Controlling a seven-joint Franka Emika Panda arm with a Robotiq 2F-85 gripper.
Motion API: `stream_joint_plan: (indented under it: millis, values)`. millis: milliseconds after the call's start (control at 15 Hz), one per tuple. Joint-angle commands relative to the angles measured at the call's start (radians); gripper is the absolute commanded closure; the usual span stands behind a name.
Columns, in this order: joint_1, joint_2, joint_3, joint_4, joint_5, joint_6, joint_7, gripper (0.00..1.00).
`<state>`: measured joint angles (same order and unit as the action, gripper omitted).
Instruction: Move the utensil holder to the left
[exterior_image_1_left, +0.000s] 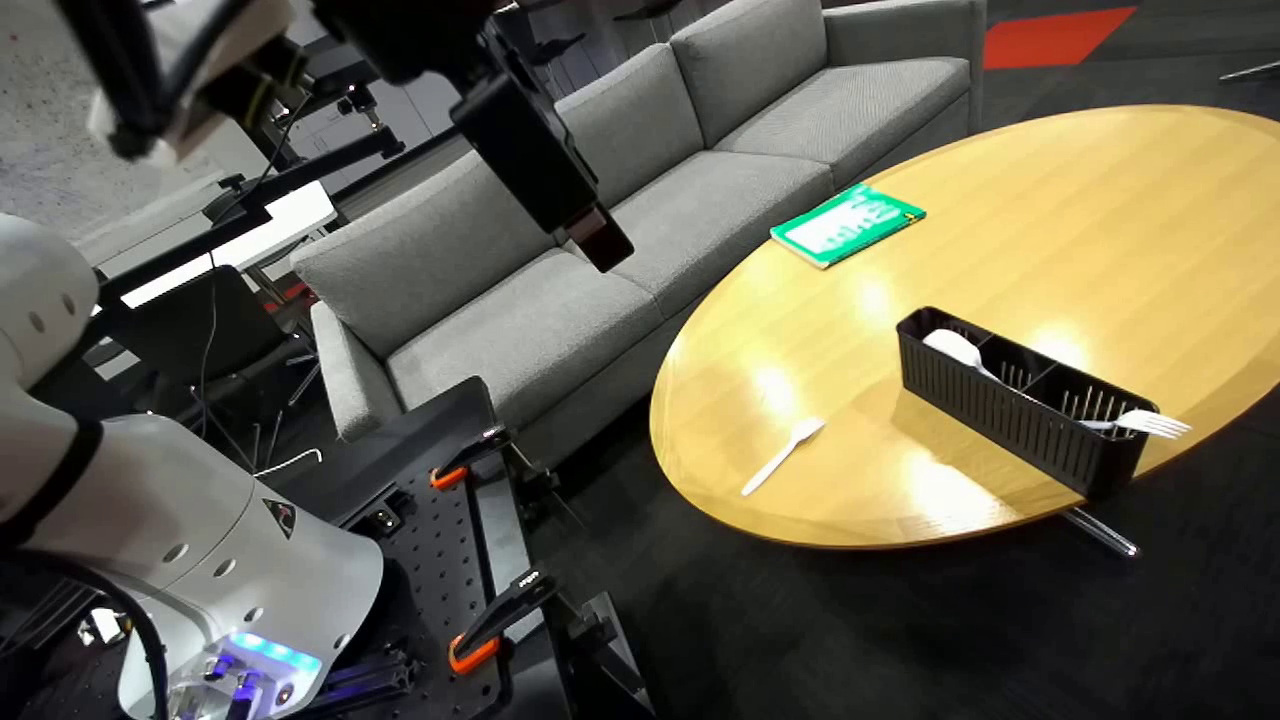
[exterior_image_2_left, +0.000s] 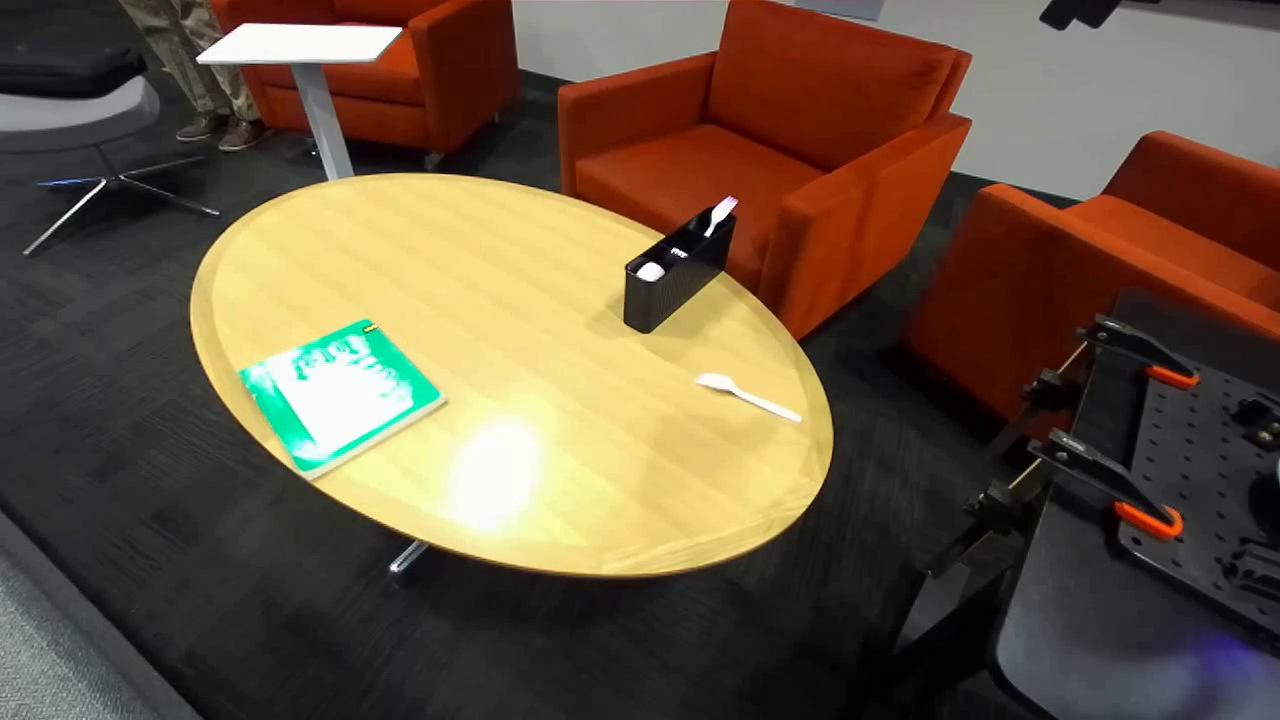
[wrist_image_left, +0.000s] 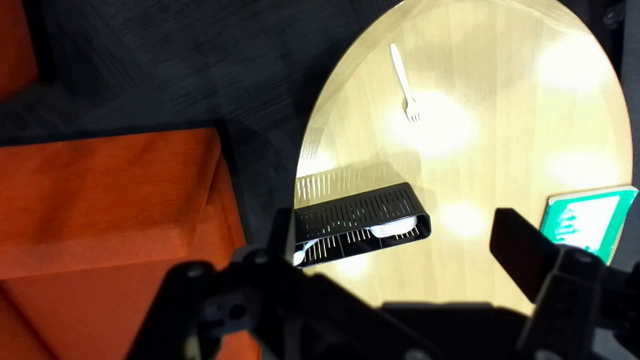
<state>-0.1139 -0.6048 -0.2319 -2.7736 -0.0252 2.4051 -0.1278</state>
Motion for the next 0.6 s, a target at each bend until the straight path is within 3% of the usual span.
stream_joint_plan:
  millis: [0,333,533]
  values:
    - [-0.006,0.071,0.062,0.056,0.049,0.001,0.112,0.00]
    - [-0.018,0.294,0.200,0.236,0.089,0.030,0.434,0.00]
    - [-0.032,0.472,0.241,0.390,0.070,0.036,0.638,0.00]
